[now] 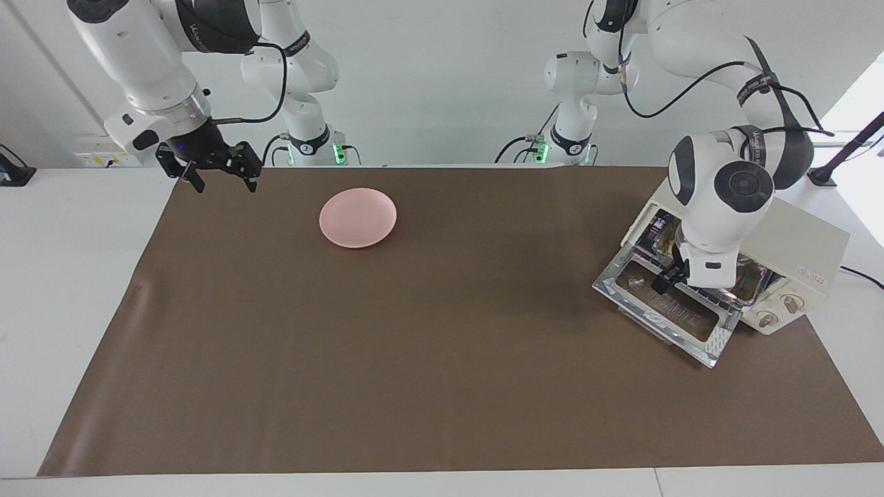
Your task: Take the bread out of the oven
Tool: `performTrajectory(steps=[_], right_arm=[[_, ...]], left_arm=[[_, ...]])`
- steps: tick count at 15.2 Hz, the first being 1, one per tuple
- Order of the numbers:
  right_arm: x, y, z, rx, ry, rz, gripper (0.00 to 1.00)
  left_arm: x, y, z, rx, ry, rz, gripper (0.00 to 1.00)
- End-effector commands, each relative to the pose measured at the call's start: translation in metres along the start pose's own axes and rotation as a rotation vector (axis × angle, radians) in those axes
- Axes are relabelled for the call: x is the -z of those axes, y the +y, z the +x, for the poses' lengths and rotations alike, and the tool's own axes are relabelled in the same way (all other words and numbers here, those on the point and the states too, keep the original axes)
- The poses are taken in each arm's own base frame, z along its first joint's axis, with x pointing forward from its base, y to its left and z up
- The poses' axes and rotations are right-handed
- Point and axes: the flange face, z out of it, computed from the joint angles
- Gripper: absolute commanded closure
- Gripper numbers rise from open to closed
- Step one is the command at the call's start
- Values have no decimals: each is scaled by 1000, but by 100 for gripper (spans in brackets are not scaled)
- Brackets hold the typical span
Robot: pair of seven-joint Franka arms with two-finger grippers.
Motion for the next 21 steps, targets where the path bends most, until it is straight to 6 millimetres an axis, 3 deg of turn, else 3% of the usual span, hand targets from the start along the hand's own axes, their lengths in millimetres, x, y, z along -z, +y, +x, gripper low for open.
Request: performTrajectory(steps=[1,7,12,19,21], right_arm=[[0,3,-2,-14,-10,-16,0],[0,3,-2,-14,-10,-16,0],[0,3,-2,-14,-10,-16,0],[0,3,-2,-14,-10,-16,0],[0,3,-2,-14,-10,-16,0]], left_arm=[[-15,-9,-1,24,16,17,0],[-26,-26,5,51,10,24,0],[-50,-32,1,68,8,15,0],[-71,-28,-3,77,16,2,0],[-76,-27,-4,78,13,4,9]])
